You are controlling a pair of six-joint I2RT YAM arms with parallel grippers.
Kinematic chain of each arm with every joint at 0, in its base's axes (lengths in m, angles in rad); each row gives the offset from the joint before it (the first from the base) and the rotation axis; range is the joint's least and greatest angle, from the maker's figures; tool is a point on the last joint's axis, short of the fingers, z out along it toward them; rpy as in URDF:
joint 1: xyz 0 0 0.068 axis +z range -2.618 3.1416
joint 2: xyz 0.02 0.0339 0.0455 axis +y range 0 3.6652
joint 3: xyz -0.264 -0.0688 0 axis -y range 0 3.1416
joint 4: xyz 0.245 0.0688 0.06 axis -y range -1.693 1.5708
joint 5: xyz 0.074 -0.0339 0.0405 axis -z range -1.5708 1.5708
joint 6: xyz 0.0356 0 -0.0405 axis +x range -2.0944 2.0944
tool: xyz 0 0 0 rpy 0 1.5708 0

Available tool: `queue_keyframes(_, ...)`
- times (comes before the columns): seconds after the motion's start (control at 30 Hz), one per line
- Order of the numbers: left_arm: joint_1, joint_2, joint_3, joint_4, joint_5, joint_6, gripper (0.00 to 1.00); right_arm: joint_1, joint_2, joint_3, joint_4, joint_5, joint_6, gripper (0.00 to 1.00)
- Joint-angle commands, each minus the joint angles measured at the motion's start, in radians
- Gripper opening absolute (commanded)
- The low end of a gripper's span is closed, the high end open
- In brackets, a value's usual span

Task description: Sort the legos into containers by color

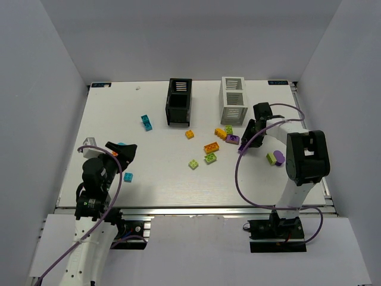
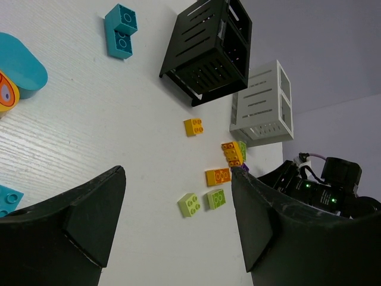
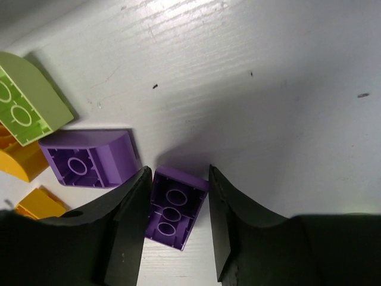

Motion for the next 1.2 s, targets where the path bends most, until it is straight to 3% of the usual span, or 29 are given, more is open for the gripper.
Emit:
queue_keyframes(0.0,0.005,0.001,-0.015,0.005,-0.009,-0.002,0.81,0.008,-0.018,-0.054,-0.042,-0.021,-0.003,0.38)
queue_keyframes(0.13,0.005,-0.001,-0.020,0.002,-0.009,-0.002,0.81,0.003,-0.059,-0.056,-0.044,-0.093,-0.062,0.23)
queue_keyframes(0.2,0.005,-0.004,-0.031,0.013,-0.001,-0.004,0.81,0.001,-0.105,-0.048,-0.038,-0.136,-0.197,0.08)
queue_keyframes(0.3,0.003,-0.002,-0.037,0.019,0.002,-0.004,0.81,0.001,-0.171,-0.054,-0.007,-0.171,-0.296,0.00)
queue_keyframes(0.53,0.005,0.014,-0.052,0.056,0.019,-0.001,0.81,0.001,-0.311,-0.057,0.005,-0.403,-0.652,0.00)
queue_keyframes(0.67,0.005,0.036,-0.057,0.076,0.030,0.002,0.81,0.004,-0.326,0.027,-0.067,-0.599,-0.871,0.00)
queue_keyframes(0.73,0.005,0.037,-0.060,0.081,0.034,0.004,0.81,0.003,-0.326,0.082,-0.067,-0.615,-0.940,0.00)
queue_keyframes(0.97,0.005,0.041,-0.057,0.082,0.037,0.004,0.81,0.003,-0.285,0.194,0.160,-0.598,-1.023,0.00)
queue_keyframes(1.17,0.005,0.025,-0.058,0.056,0.033,-0.001,0.81,0.003,-0.158,0.306,0.395,-0.598,-0.967,0.00)
